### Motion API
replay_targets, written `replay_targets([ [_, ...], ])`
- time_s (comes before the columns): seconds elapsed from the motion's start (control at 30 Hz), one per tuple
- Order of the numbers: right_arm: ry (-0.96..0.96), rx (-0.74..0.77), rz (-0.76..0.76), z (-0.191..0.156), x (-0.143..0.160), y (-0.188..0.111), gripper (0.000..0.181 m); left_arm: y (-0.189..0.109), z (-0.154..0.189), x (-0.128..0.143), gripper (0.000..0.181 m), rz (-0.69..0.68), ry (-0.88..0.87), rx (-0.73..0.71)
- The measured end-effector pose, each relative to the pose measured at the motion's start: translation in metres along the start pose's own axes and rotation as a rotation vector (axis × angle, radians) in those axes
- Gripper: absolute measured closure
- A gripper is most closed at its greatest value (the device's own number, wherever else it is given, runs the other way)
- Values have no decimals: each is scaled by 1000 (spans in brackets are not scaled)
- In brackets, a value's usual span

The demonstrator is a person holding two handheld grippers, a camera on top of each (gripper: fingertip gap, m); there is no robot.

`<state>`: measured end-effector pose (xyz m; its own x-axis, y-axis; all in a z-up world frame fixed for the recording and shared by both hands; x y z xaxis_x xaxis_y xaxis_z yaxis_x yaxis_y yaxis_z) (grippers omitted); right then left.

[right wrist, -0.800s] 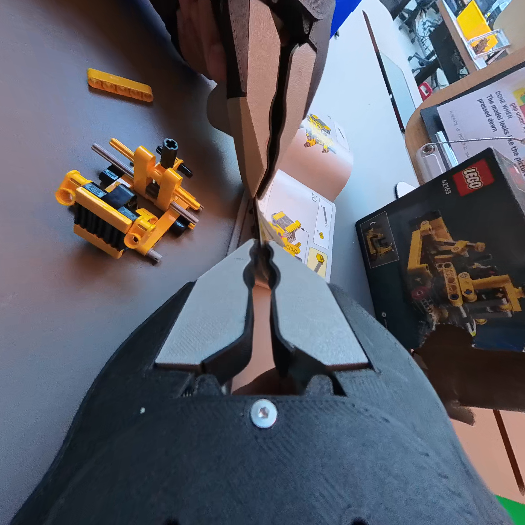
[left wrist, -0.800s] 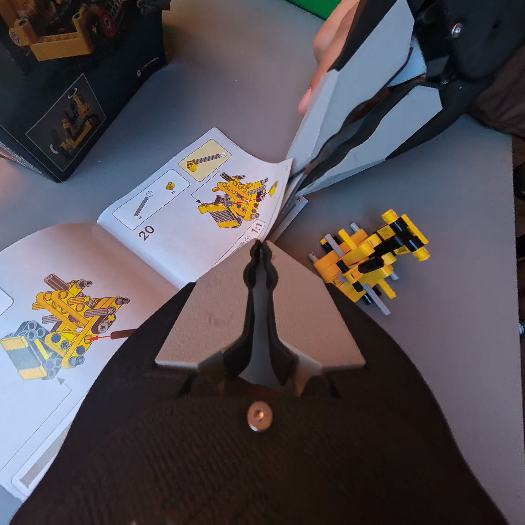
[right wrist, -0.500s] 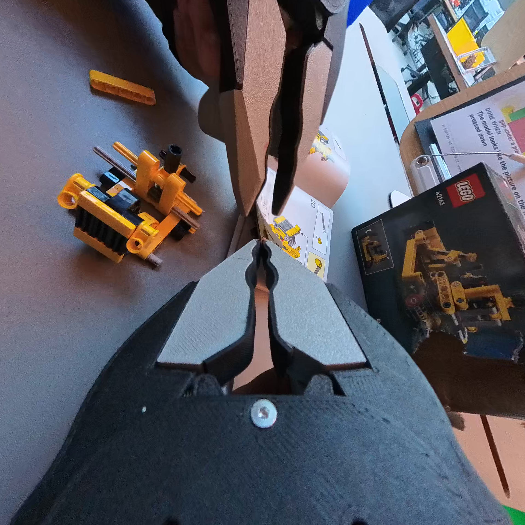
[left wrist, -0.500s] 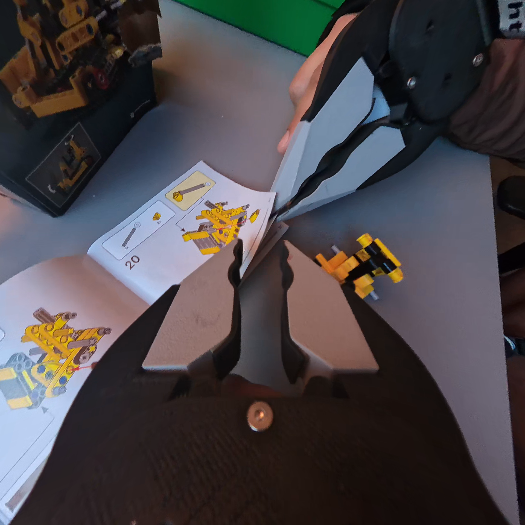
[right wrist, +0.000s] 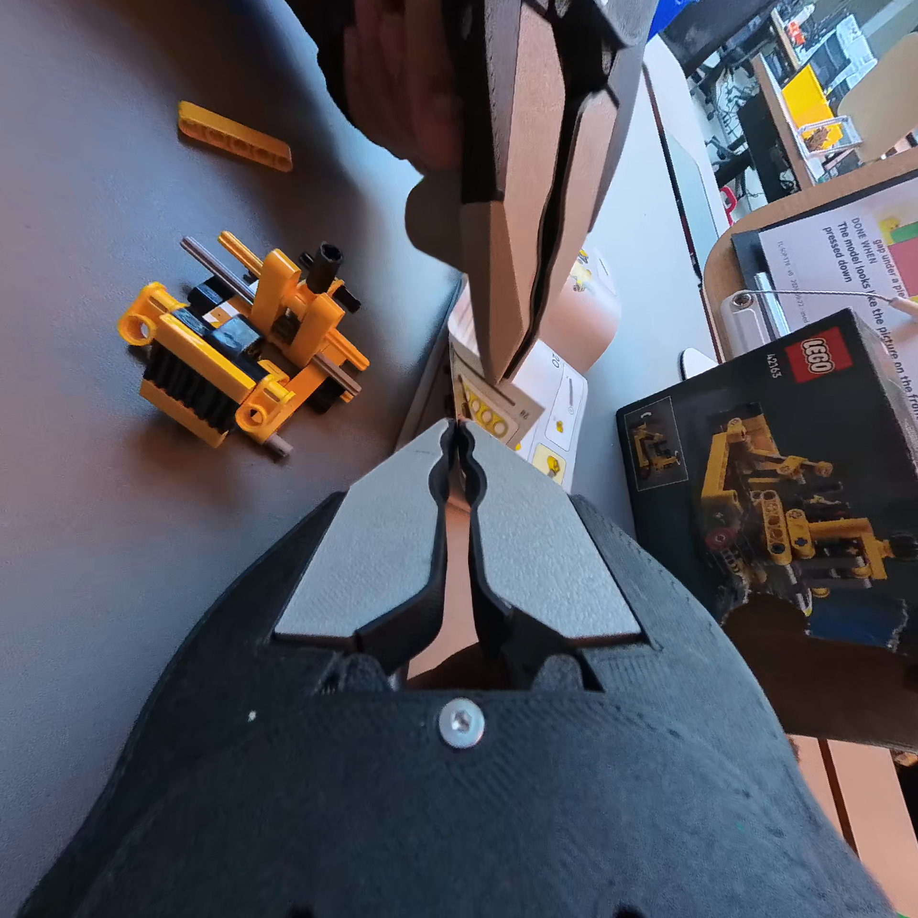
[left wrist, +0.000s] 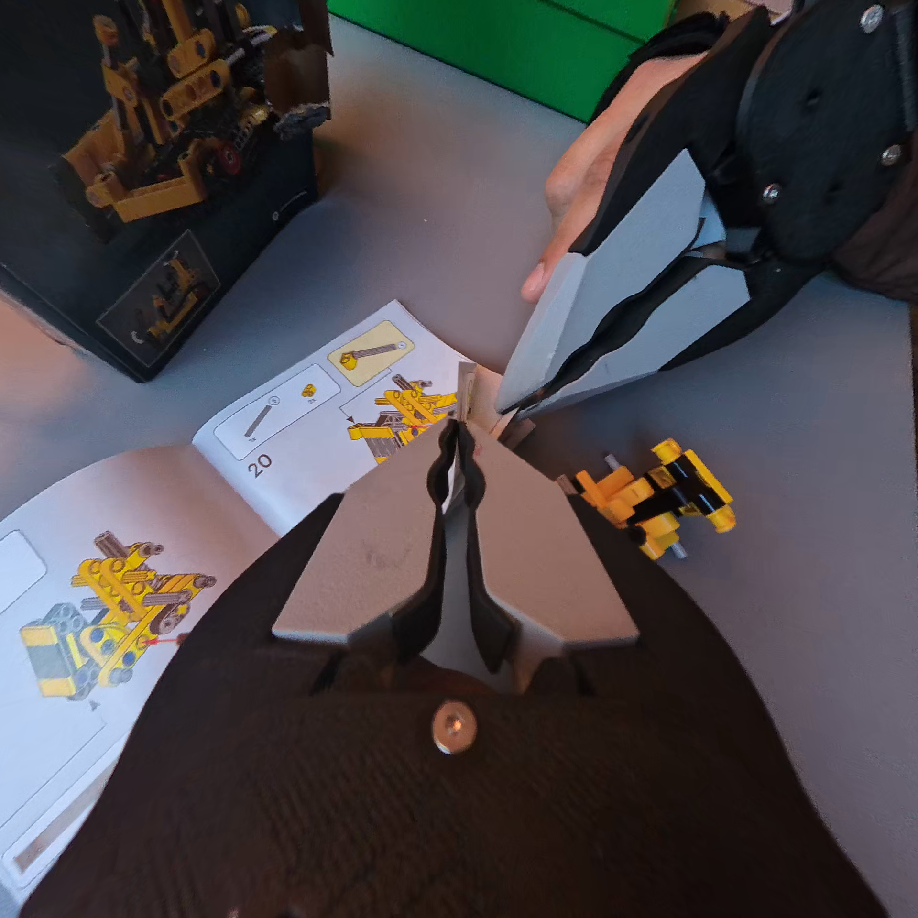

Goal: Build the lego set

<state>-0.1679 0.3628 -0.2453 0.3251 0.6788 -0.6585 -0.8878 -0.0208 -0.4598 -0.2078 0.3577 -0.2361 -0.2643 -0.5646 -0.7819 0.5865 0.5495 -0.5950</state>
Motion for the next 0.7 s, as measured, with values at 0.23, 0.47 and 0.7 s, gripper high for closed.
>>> replay_targets([
  [0.23,20,-21,-12,-1,5,-1,181,-18,-20,-1,181,49,-54,-51],
  [0.47,29,-5,-7,5,7,-5,181,-67,-43,5,181,196,-200,-172],
  [0.7,28,11,3,9,7,-10,181,-114,-70,44,181,301,-396,-406],
])
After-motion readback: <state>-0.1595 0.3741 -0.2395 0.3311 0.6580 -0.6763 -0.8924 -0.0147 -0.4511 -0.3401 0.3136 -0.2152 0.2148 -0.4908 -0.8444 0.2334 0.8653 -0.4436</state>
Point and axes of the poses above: each gripper's, where its closed fingertips meet, y out along the fingers, x out of its underside, z = x × y across the jaws, the point moved 2 cm from there along -y, back along the fingers, and after that the axes turned 5 degrees about x, right-handed, at the moved point
